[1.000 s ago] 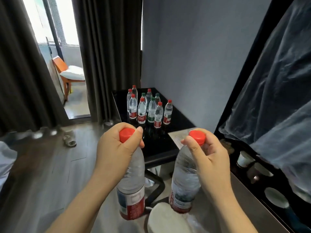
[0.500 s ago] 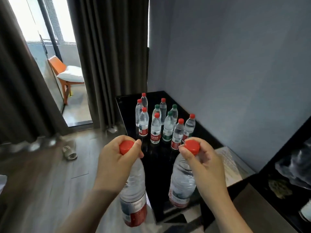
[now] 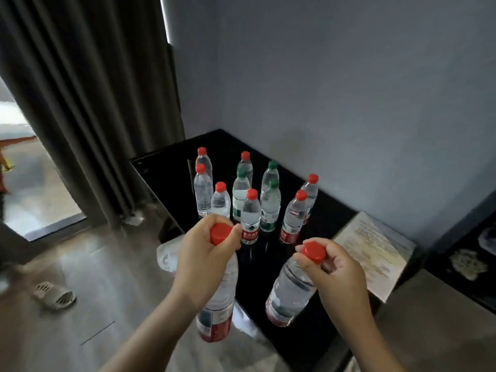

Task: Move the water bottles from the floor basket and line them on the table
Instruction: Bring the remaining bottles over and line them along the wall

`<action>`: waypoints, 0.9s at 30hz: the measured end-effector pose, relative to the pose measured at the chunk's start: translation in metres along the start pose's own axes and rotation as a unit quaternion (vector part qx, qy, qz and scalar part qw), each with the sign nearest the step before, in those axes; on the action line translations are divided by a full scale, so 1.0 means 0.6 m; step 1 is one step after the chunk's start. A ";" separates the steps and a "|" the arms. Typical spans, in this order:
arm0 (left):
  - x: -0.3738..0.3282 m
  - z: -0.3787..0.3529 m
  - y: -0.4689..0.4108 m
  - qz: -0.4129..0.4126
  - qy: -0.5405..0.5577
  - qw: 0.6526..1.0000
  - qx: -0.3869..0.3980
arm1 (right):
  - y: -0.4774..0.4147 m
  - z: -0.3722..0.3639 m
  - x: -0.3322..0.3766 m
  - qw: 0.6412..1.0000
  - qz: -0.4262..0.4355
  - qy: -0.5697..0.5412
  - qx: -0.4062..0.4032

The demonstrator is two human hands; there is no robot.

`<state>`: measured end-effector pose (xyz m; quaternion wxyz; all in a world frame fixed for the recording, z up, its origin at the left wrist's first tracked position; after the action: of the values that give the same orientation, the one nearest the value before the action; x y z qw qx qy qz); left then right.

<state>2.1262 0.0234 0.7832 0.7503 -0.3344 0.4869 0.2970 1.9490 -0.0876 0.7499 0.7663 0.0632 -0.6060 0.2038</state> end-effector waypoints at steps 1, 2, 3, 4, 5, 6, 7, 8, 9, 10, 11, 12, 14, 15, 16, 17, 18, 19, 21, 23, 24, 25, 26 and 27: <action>0.011 -0.006 -0.020 0.001 -0.002 1.000 0.015 | -0.010 -0.010 -0.006 1.000 -0.008 0.008 -0.006; 0.022 -0.014 -0.039 0.004 -0.004 1.000 0.027 | -0.020 -0.019 -0.011 1.000 -0.014 0.015 -0.013; 0.034 -0.023 -0.059 0.007 -0.006 0.999 0.039 | -0.032 -0.029 -0.018 0.999 -0.020 0.023 -0.022; 0.045 -0.034 -0.079 0.010 -0.007 0.999 0.051 | -0.046 -0.036 -0.026 0.999 -0.024 0.031 -0.033; 0.056 -0.046 -0.099 0.011 -0.007 0.998 0.065 | -0.061 -0.043 -0.037 0.998 -0.028 0.039 -0.044; 0.068 -0.059 -0.118 0.009 -0.007 0.997 0.079 | -0.077 -0.048 -0.049 0.997 -0.033 0.045 -0.055; 0.080 -0.073 -0.136 0.007 -0.008 0.996 0.094 | -0.092 -0.053 -0.061 0.996 -0.040 0.050 -0.064; 0.091 -0.087 -0.152 0.006 -0.008 0.994 0.107 | -0.106 -0.057 -0.073 0.995 -0.049 0.056 -0.072; 0.101 -0.101 -0.167 0.005 -0.007 0.993 0.122 | -0.119 -0.060 -0.084 0.993 -0.057 0.062 -0.081; 0.110 -0.115 -0.180 0.001 -0.009 0.990 0.140 | -0.129 -0.064 -0.095 0.991 -0.065 0.069 -0.090; 0.117 -0.128 -0.192 -0.005 -0.015 0.987 0.157 | -0.137 -0.067 -0.105 0.990 -0.073 0.076 -0.096; 0.125 -0.142 -0.203 -0.011 -0.023 0.985 0.172 | -0.145 -0.071 -0.114 0.988 -0.080 0.082 -0.099; 0.142 -0.169 -0.223 -0.010 -0.030 0.981 0.192 | -0.159 -0.078 -0.134 0.985 -0.098 0.093 -0.107; 0.153 -0.182 -0.231 -0.006 -0.029 0.980 0.199 | -0.165 -0.081 -0.143 0.983 -0.106 0.101 -0.111; 0.163 -0.194 -0.237 -0.007 -0.031 0.978 0.205 | -0.170 -0.083 -0.150 0.981 -0.113 0.110 -0.114; 0.172 -0.204 -0.241 -0.010 -0.035 0.977 0.210 | -0.173 -0.084 -0.157 0.979 -0.119 0.118 -0.119; 0.180 -0.212 -0.244 -0.012 -0.037 0.976 0.216 | -0.176 -0.084 -0.162 0.976 -0.124 0.126 -0.124; 0.187 -0.219 -0.245 -0.012 -0.035 0.974 0.223 | -0.178 -0.084 -0.166 0.974 -0.129 0.132 -0.130; 0.199 -0.232 -0.248 -0.019 -0.031 0.971 0.238 | -0.183 -0.084 -0.173 0.969 -0.135 0.149 -0.141; 0.210 -0.243 -0.251 -0.027 -0.030 0.966 0.257 | -0.185 -0.086 -0.178 0.964 -0.142 0.168 -0.150; 0.214 -0.247 -0.251 -0.028 -0.026 0.963 0.266 | -0.185 -0.088 -0.178 0.962 -0.147 0.171 -0.154; 0.218 -0.251 -0.252 -0.029 -0.019 0.961 0.274 | -0.185 -0.090 -0.178 0.961 -0.150 0.171 -0.159; 0.220 -0.255 -0.252 -0.032 -0.014 0.959 0.282 | -0.185 -0.091 -0.178 0.960 -0.153 0.169 -0.164; 0.224 -0.258 -0.251 -0.036 -0.012 0.956 0.291 | -0.185 -0.092 -0.178 0.958 -0.155 0.169 -0.170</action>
<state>2.2070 -0.1734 0.6435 0.8311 -0.1154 0.5309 0.1189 2.0223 -0.1945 0.6504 0.8793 -0.0105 -0.4758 -0.0163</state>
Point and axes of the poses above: each hand's wrist, its own y-axis away from the middle knuckle, its own z-axis out of the back of the hand, x = y × z, the point moved 2 cm from there along -y, towards the middle knuckle, and after that the axes turned 5 degrees about -x, right-handed, at the moved point
